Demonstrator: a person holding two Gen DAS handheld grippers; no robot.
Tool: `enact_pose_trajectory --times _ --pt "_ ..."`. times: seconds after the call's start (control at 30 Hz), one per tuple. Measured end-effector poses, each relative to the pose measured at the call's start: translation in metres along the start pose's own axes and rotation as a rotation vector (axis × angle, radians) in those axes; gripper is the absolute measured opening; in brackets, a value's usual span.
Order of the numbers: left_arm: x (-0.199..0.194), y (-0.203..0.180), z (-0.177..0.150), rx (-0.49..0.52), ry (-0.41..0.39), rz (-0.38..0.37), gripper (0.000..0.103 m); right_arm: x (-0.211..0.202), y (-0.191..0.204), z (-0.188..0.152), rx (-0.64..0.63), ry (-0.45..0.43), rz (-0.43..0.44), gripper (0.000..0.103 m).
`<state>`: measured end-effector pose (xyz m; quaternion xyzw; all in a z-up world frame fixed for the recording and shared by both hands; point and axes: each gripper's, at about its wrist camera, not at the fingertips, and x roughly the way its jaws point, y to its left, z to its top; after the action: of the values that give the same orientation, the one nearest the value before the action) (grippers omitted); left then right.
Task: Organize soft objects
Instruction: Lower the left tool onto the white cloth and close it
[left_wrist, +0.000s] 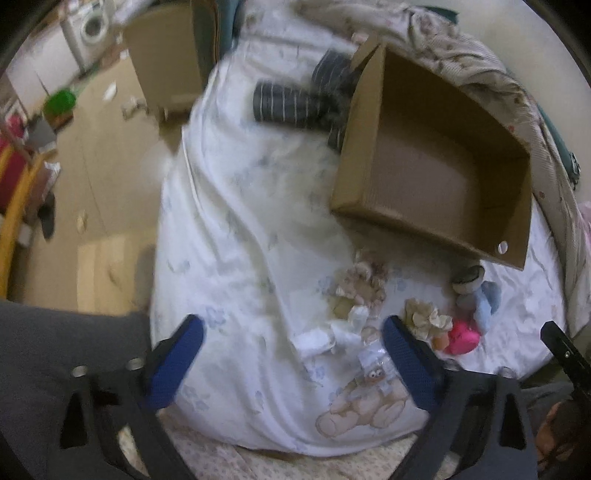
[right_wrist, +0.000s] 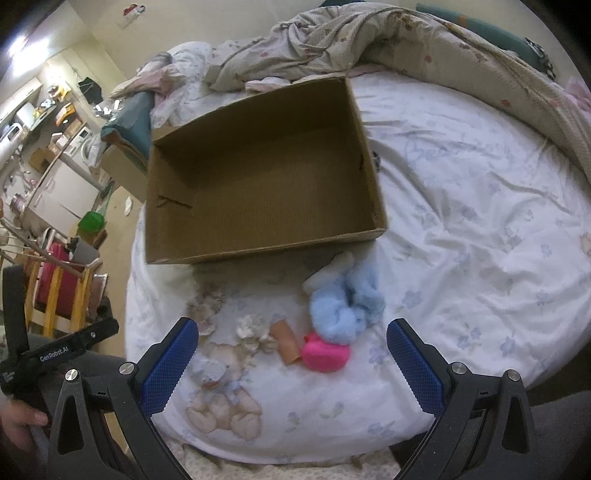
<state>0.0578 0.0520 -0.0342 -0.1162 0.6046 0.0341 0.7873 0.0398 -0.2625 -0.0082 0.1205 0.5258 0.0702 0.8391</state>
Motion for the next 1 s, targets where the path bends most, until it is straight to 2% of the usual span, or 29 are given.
enact_pose_trajectory --times 0.1,0.2,0.37,0.53,0.63,0.73,0.87,1.0 --pt "0.022 0.000 -0.003 -0.013 0.080 -0.022 0.075 0.010 -0.012 -0.002 0.044 0.023 0.001 0.103" --pt "0.038 -0.009 -0.005 -0.018 0.136 -0.059 0.070 0.026 -0.022 -0.009 0.087 0.071 -0.001 0.103" --pt "0.064 -0.028 -0.005 -0.026 0.182 -0.069 0.067 0.030 -0.024 -0.010 0.089 0.076 -0.001 0.103" --pt "0.090 -0.039 -0.006 -0.018 0.229 -0.048 0.054 0.033 -0.025 -0.010 0.089 0.080 -0.006 0.103" --pt "0.091 -0.039 -0.008 -0.015 0.225 -0.034 0.043 0.036 -0.024 -0.010 0.087 0.087 -0.011 0.103" --pt "0.088 -0.039 -0.010 -0.010 0.220 -0.060 0.027 0.038 -0.023 -0.009 0.082 0.091 -0.010 0.103" --pt "0.077 -0.039 -0.013 0.003 0.210 -0.087 0.024 0.042 -0.021 -0.008 0.080 0.099 -0.003 0.103" --pt "0.041 -0.037 -0.009 0.033 0.129 -0.080 0.023 0.044 -0.020 -0.008 0.083 0.101 0.003 0.103"
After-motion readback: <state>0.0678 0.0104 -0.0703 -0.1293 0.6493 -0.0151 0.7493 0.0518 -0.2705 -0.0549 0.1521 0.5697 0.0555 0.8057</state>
